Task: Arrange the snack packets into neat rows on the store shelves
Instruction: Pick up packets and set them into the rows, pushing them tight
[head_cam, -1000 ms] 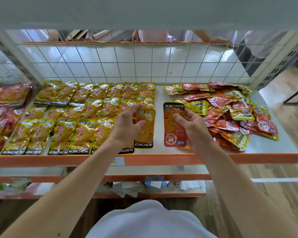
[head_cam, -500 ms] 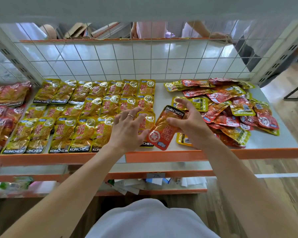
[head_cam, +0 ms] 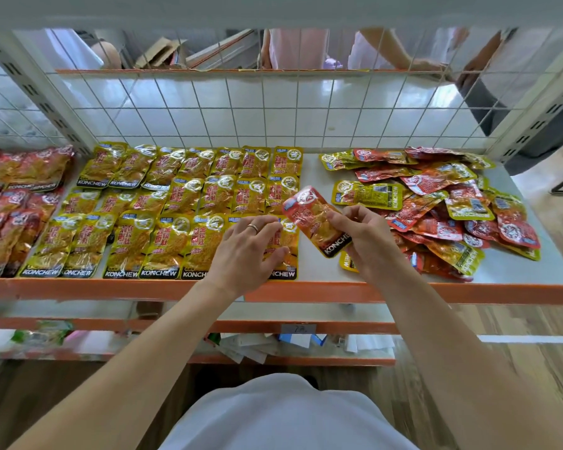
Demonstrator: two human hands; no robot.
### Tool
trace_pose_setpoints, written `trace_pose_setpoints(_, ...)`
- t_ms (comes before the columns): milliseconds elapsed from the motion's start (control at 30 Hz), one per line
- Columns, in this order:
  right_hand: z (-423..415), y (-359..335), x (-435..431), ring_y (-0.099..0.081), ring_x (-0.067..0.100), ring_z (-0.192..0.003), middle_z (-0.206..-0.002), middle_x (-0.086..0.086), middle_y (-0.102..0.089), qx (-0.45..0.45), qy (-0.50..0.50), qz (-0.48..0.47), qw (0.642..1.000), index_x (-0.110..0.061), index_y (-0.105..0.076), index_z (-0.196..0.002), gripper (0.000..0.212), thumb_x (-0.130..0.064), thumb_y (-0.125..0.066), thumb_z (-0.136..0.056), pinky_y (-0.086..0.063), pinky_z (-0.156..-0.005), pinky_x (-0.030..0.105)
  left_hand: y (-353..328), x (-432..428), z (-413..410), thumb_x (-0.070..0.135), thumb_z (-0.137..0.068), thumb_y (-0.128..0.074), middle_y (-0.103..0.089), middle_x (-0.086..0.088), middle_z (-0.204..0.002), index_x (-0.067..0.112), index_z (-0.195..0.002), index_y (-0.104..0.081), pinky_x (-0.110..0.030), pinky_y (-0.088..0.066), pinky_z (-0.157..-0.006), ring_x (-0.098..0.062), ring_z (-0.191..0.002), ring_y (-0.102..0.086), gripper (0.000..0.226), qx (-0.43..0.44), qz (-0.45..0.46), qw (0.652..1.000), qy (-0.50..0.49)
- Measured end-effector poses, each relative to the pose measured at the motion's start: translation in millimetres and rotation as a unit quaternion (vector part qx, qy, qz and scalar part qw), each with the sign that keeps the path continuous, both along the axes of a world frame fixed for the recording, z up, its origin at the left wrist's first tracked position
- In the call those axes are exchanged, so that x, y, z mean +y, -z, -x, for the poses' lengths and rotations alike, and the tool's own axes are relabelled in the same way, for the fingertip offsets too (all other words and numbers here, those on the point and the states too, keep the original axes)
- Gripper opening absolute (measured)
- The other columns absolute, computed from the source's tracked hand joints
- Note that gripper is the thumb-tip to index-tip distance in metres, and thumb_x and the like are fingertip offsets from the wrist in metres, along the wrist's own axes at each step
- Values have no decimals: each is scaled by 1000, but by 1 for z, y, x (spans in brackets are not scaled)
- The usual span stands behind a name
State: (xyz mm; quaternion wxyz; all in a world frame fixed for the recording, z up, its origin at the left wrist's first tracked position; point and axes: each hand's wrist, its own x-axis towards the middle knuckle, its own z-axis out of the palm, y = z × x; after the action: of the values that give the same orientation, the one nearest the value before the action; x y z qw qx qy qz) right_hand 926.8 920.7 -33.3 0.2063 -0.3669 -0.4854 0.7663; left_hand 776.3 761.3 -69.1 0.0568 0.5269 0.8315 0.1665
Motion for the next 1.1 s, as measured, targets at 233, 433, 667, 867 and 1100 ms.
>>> trace_pose_setpoints(233, 1, -1, -17, -73, 18, -84, -93, 8, -75, 55, -45, 37, 997, -2, -62, -113, 19, -3, -60, -94, -58, -73, 27, 4, -2, -1, 52, -97, -42, -51, 3, -148, 19, -136, -57, -47, -38, -108, -24, -137, -41, 53, 12, -16, 1000, -12)
trace_pose_setpoints(433, 12, 1, -28, -70, 29, -96, -102, 13, -70, -4, -41, 1, 999, -6, -59, -102, 10, -2, -62, -94, -53, -96, 54, -13, -25, 11, 48, -97, -39, -49, 1, -150, 16, -137, -55, -48, -43, -102, -24, -135, -43, 53, 18, -63, 996, -59)
trace_pose_setpoints(667, 41, -5, -66, -70, 33, -103, -102, 11, -73, -24, -77, -27, 996, -11, -63, -103, 13, -9, -68, -92, -52, -98, 55, -21, -75, 21, 41, -100, -44, -44, 1, -153, 14, -143, -49, -45, -40, -105, -25, -136, -42, 51, 44, -109, 990, -72)
trace_pose_setpoints(867, 75, -15, -128, -71, 28, -91, -94, 9, -72, -48, -87, -157, 983, -13, -64, -96, 13, -23, -71, -91, -58, -80, 46, -31, -140, 47, 34, -98, -48, -47, -1, -151, 15, -142, -52, -47, -43, -103, -28, -131, -46, 48, 82, -148, 980, -105)
trace_pose_setpoints(1100, 131, -26, -240, -70, 37, -93, -96, 17, -72, -45, -104, -164, 980, -7, -65, -94, 17, -21, -74, -89, -58, -82, 50, -48, -263, 86, 36, -97, -46, -41, -3, -156, 14, -146, -46, -48, -39, -109, -31, -137, -42, 54, 92, -161, 968, -170)
